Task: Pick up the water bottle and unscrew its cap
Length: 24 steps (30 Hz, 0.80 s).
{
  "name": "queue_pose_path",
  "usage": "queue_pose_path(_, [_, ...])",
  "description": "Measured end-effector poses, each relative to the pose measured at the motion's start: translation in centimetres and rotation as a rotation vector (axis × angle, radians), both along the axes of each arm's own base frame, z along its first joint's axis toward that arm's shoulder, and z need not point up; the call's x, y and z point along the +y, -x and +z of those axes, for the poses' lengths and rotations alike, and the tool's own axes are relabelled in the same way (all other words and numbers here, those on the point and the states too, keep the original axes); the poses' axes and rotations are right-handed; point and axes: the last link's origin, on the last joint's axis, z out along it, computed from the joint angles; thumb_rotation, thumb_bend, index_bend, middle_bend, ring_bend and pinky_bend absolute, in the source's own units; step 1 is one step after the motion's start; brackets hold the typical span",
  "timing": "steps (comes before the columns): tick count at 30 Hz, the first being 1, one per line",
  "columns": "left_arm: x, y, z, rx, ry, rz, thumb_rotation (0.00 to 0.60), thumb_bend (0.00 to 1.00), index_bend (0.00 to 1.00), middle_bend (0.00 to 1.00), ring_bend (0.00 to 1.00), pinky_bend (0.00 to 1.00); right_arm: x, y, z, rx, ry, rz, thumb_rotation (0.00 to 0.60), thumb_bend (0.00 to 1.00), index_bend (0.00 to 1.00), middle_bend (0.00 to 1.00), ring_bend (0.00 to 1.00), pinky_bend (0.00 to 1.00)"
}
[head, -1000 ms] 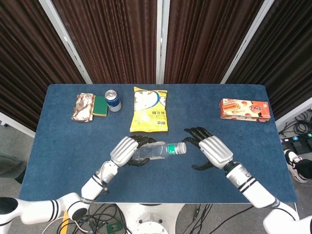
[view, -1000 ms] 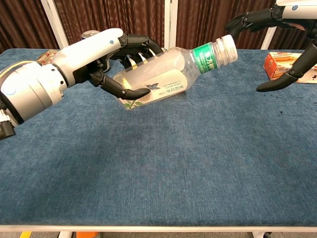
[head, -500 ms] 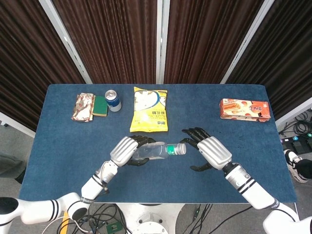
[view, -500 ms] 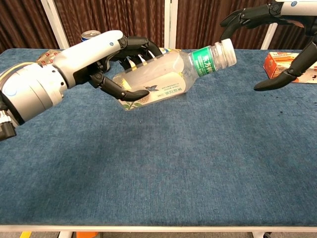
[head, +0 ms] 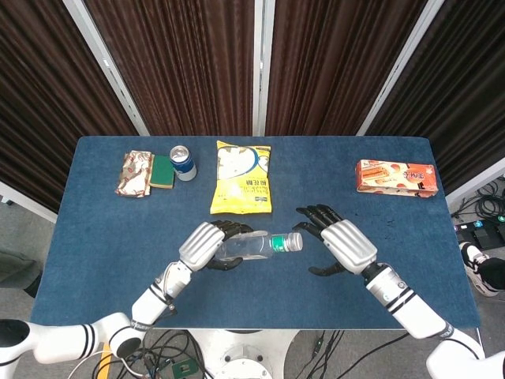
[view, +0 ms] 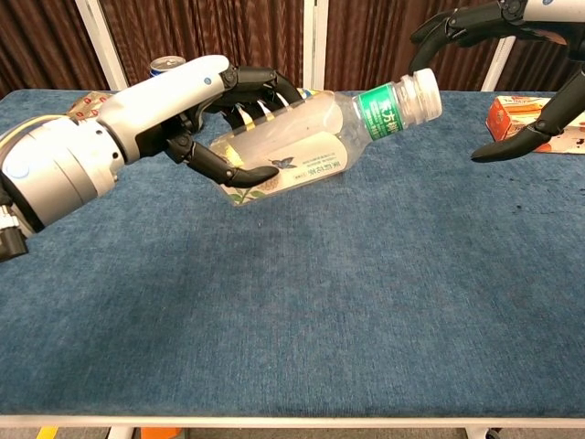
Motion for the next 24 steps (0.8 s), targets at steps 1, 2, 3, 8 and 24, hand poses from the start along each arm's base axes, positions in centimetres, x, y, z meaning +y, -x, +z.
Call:
queue_pose_path(1, [-0.03, -0.04, -0.02, -0.003, 0.000, 0.000, 0.600, 0.32, 0.38, 0.41, 0.36, 0.43, -0.05, -0.03, 0.02, -0.003, 0.003, 0.001, 0.600, 0.07, 0.24, 0.05, 0.00, 0.00])
queue_pose_path(2, [-0.05, -0.06, -0.04, -0.005, 0.001, 0.001, 0.600, 0.32, 0.38, 0.41, 0.36, 0.43, -0.13, -0.08, 0.05, -0.007, 0.009, 0.004, 0.600, 0.09, 0.24, 0.05, 0.00, 0.00])
queue_pose_path(3, [-0.06, -0.08, -0.05, -0.008, 0.002, 0.002, 0.600, 0.32, 0.38, 0.41, 0.36, 0.43, -0.20, -0.13, 0.07, -0.011, 0.016, 0.007, 0.600, 0.10, 0.24, 0.05, 0.00, 0.00])
queue_pose_path(8, [-0.12, -0.18, -0.13, -0.023, 0.012, 0.007, 0.600, 0.32, 0.38, 0.41, 0.36, 0.43, -0.38, -0.65, 0.04, -0.032, 0.047, 0.043, 0.600, 0.17, 0.24, 0.07, 0.00, 0.00])
queue_pose_path(24, [-0.14, -0.31, 0.09, -0.038, 0.015, 0.009, 0.600, 0.32, 0.38, 0.41, 0.36, 0.43, -0.73, -0.81, -0.45, -0.031, 0.080, 0.056, 0.600, 0.25, 0.33, 0.11, 0.00, 0.00])
